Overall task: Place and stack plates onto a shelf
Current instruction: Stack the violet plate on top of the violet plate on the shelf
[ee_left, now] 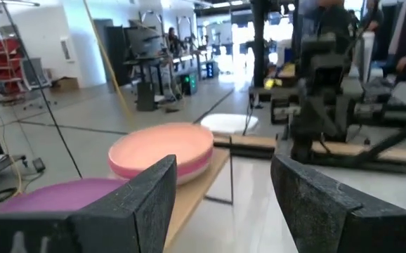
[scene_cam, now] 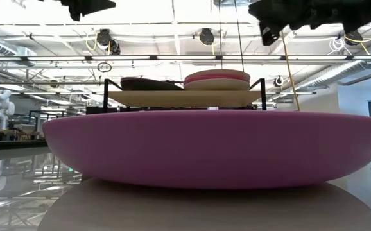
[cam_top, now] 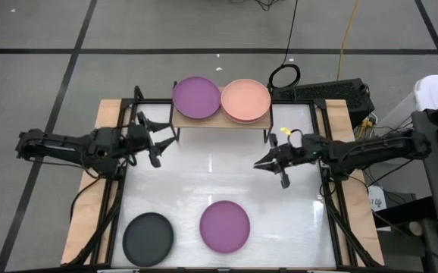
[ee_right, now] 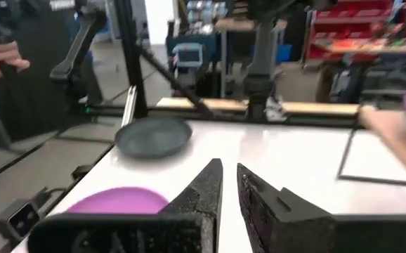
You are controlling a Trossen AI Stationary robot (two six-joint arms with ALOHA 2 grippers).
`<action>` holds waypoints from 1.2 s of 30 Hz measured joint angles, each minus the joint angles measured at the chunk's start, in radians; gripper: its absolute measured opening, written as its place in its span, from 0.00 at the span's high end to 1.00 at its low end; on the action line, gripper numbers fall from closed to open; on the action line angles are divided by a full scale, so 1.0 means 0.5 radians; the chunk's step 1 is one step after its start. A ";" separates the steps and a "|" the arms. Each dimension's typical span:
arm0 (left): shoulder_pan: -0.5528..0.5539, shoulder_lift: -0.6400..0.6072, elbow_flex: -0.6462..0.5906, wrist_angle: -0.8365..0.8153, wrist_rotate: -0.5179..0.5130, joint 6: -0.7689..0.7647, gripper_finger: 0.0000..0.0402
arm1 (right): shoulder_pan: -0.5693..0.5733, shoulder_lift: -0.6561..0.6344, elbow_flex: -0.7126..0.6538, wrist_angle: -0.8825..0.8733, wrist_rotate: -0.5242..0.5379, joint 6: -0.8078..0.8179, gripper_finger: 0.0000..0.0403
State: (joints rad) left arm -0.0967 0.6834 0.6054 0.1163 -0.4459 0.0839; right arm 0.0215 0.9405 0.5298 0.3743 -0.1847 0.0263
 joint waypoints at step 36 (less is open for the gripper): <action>-0.107 0.008 -0.572 0.899 -0.033 -0.093 0.41 | 0.364 1.608 0.551 -0.123 -0.057 0.072 0.76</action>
State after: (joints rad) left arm -0.1501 0.6872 0.3195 0.5656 -0.4625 0.0376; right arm 0.2033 1.7446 0.8051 0.3129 -0.2134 0.0626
